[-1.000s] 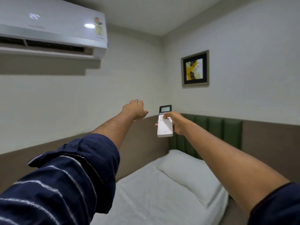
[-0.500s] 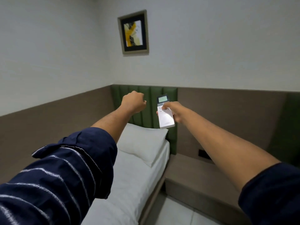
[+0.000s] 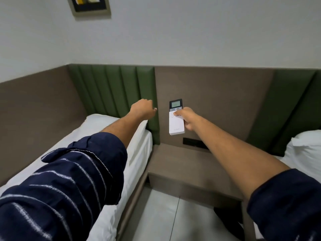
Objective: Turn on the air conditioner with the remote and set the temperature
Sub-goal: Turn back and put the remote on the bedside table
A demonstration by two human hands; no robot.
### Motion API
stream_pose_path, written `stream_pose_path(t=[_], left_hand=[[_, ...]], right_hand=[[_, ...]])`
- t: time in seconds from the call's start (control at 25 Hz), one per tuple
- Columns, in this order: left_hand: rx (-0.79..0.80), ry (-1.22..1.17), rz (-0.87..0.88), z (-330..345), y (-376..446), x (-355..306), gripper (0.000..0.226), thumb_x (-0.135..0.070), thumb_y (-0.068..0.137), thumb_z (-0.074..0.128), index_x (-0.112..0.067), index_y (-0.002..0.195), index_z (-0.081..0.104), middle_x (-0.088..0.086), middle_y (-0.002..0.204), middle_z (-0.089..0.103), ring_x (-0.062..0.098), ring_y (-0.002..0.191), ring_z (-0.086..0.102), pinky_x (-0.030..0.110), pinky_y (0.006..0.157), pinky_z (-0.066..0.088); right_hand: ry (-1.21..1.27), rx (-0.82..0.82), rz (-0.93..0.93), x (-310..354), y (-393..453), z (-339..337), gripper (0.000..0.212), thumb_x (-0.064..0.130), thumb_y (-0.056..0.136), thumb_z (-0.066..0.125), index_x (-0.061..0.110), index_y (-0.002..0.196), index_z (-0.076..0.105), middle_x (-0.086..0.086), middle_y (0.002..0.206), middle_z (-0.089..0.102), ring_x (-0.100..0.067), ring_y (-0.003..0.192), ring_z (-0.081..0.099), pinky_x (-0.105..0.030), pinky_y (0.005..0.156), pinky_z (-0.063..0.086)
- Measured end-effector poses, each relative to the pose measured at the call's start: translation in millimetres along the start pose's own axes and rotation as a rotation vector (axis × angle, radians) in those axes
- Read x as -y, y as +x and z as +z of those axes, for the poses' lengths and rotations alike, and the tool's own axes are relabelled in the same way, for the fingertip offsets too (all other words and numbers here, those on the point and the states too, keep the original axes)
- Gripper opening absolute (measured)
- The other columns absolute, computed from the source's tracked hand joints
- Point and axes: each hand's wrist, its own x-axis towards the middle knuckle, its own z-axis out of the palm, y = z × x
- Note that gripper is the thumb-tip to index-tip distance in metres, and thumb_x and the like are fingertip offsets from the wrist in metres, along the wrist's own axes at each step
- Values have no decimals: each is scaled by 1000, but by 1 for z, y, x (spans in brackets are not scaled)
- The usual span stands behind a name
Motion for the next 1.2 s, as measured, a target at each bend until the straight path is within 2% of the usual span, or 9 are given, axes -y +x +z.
stream_pose_path(t=[0.12,0.44,0.6,0.68,0.76,0.84,0.96,1.08,1.2], left_hand=[[69,-19,33,51,48,-16,51,-38,96,40,-5,135,49,14,140,50,31,129,48,45,98,44],[225,24,216,212,201,-53,61,-38,98,39,-3,147,34,15,157,29,31,146,27,42,116,28],[268,34,262,298,258,-66,64,-39,98,38,-3,150,26,15,160,25,31,147,23,41,119,25],[329,45,258,348,277,-74,67,-41,99,36,-6,153,21,13,162,21,30,150,19,42,120,21],[368,67,246,404,290,-83,68,-42,99,35,-7,154,17,12,163,18,29,151,17,41,121,19],[398,83,240,452,296,-87,69,-43,99,35,-9,155,15,11,164,16,29,151,15,41,121,18],[462,136,233,528,298,-88,70,-45,99,34,-11,156,11,9,165,10,28,152,11,41,121,15],[509,167,234,588,298,-79,70,-44,100,33,-9,156,9,9,165,7,28,153,9,40,122,15],[542,179,231,637,302,-68,71,-43,100,34,-9,156,8,10,165,6,28,153,8,41,122,14]], right_hand=[[28,-53,66,-29,53,-20,44,-4,91,52,-3,135,47,-24,131,61,-38,115,62,-44,88,51],[48,-140,219,-131,228,-68,38,-8,89,56,-7,126,55,-27,127,62,-28,97,60,-45,97,49],[91,-168,303,-195,308,-88,18,-10,88,57,8,86,60,-26,120,63,-27,89,62,-34,76,52],[107,-189,358,-235,344,-97,17,-10,87,58,5,92,63,-25,123,65,-29,89,64,-27,69,49],[98,-192,407,-285,381,-103,31,-9,86,61,-2,116,62,-25,125,65,-36,103,66,-34,76,53],[79,-213,449,-329,407,-108,39,-7,85,64,-3,124,58,-24,124,66,-39,110,66,-40,86,53],[82,-239,511,-406,444,-113,41,-2,85,66,-1,125,57,-20,123,67,-33,100,67,-29,70,51],[20,-236,565,-466,470,-110,36,1,85,68,0,120,57,-15,109,65,-18,68,57,-20,43,36],[-33,-253,560,-512,499,-100,30,4,84,70,6,111,58,-16,113,66,-23,76,61,-23,50,39]])
